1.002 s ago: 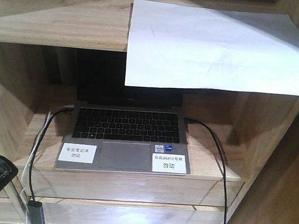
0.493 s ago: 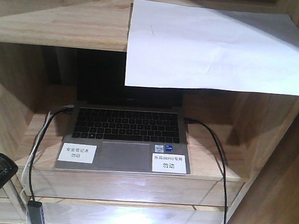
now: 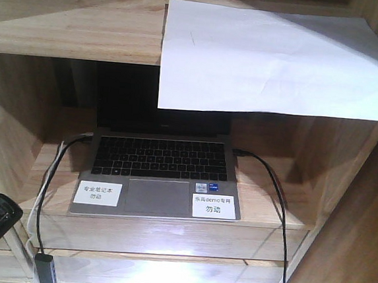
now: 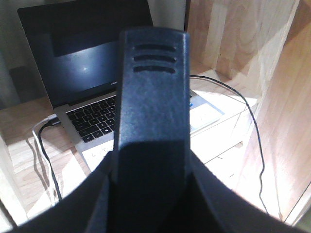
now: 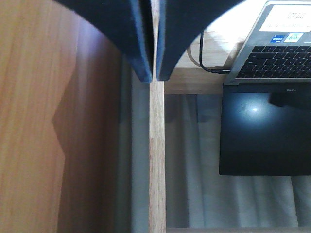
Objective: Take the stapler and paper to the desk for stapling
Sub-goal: 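Reach the right gripper up to the white paper's near edge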
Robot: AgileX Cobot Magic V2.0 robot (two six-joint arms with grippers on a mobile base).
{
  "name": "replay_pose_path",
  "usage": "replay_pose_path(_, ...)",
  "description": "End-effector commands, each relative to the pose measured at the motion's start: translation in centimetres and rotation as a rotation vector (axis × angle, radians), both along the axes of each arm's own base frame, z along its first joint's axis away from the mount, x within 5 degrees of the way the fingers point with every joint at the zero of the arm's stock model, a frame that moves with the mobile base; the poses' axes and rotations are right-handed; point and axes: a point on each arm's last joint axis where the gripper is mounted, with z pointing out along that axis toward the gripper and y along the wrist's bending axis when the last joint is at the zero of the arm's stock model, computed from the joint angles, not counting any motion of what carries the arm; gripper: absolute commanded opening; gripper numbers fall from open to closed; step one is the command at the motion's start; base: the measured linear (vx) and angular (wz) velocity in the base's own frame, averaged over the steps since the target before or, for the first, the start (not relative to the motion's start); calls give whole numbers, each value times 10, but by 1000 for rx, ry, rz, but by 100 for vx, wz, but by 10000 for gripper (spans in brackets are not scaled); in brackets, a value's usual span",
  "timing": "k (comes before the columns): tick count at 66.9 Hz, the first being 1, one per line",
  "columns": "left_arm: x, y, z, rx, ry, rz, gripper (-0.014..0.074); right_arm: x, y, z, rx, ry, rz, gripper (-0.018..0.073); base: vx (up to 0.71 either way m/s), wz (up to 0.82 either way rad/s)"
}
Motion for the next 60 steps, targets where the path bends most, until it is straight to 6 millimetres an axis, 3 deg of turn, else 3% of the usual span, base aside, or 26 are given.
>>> replay_pose_path(1,1,-1,20,-89,-117,-1,-7,-1,1,7,-18,-84,7,-9,0,0)
replay_pose_path(12,1,-1,20,-89,-117,-1,-7,-2,1,11,135,-124,30,-9,0,0)
replay_pose_path(23,1,-1,20,-89,-117,-1,-7,-2,2,12,602,-120,88,-9,0,0)
replay_pose_path(34,1,-1,20,-89,-117,-1,-7,-2,2,9,881,-68,101,-8,0,0)
replay_pose_path(45,1,-1,20,-89,-117,-1,-7,-2,5,11,973,-60,146,29,0,0)
replay_pose_path(60,1,-1,20,-89,-117,-1,-7,12,24,23,987,-3,398,254,0,0)
